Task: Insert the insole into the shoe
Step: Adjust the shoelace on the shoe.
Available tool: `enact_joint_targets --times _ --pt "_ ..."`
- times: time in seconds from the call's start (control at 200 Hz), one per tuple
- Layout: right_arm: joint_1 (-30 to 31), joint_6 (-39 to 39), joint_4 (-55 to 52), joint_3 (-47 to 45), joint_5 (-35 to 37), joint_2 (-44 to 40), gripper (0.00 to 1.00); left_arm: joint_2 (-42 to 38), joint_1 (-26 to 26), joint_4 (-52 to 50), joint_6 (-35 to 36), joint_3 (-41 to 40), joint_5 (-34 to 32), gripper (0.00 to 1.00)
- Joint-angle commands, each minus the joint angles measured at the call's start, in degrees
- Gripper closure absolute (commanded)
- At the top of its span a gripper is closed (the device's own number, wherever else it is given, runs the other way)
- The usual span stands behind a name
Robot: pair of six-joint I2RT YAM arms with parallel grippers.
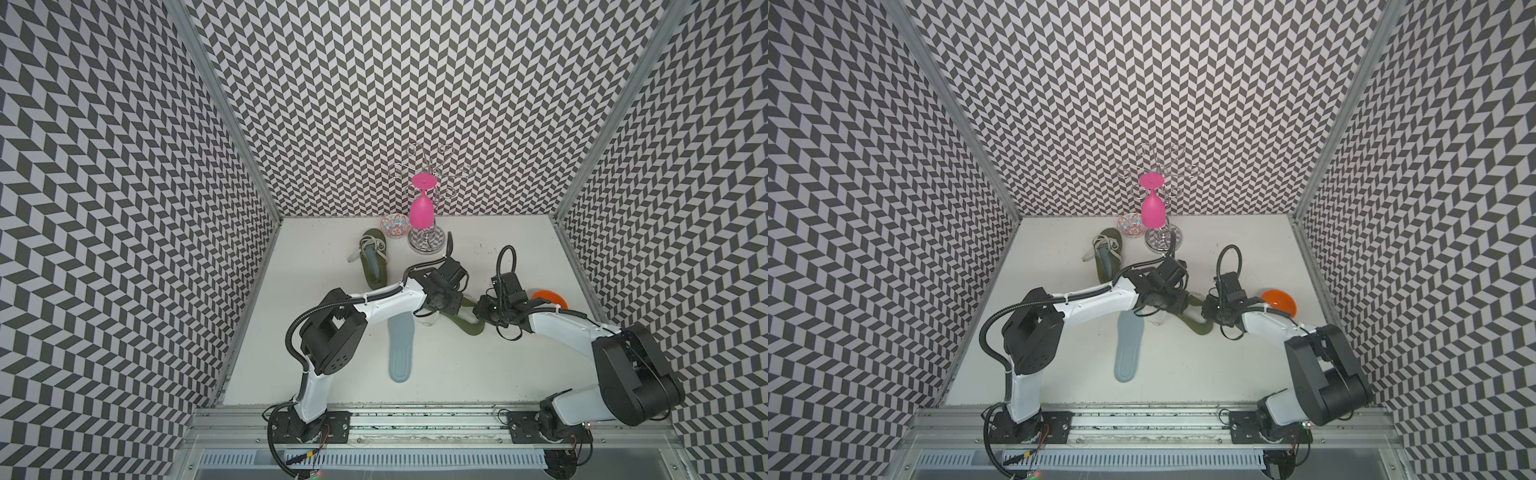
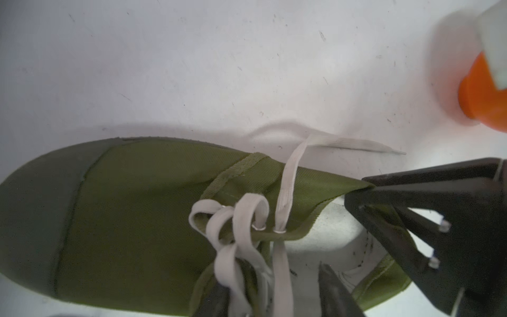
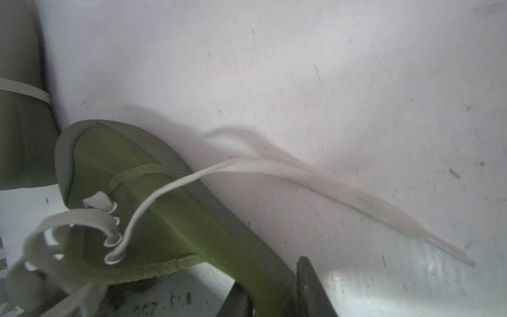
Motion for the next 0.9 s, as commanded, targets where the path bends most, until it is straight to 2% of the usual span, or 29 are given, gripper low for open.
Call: enact_joint_targets --times 0.0,0.195,0.365,0.406,0.426,0.511,0.636,0.826,0.896 --pt "-0.2 0.4 6.0 -1.8 -0.7 -1.7 0.73 2.9 -0.7 -6.3 5.9 4.6 -7.2 0.38" --pt "-0.3 1.5 7.7 -3.0 -1.3 -2.5 0.73 8.0 -3.4 -12.3 11.4 10.0 -16.0 0.27" --pt "-0.3 1.7 8.6 -2.7 -2.1 -1.9 0.74 11.0 -5.1 -15.4 16.6 12.1 -24.1 0.24" --pt "-0.3 1.7 8.7 -2.6 -2.3 -1.7 0.74 11.6 -5.1 -15.7 17.7 12.2 -25.1 0.18" --pt "-0.3 1.6 8.8 -2.5 -2.4 -1.6 0.74 11.9 -5.1 -15.7 18.1 12.2 -25.7 0.11" --pt "-0.3 1.7 9.1 -2.4 -2.6 -1.4 0.75 13.2 -5.0 -15.4 20.2 12.2 -27.0 0.09" --pt "-0.3 1.0 9.0 -2.3 -2.7 -1.3 0.76 15.6 -4.5 -15.4 21.3 13.8 -27.2 0.14" --pt "-0.3 0.5 9.2 -2.2 -3.4 -0.8 0.78 18.6 -2.0 -18.2 23.3 18.7 -22.5 0.39" --pt "-0.3 0.3 9.3 -2.2 -3.7 -0.4 0.79 18.5 -1.8 -18.5 23.7 18.8 -20.4 0.45"
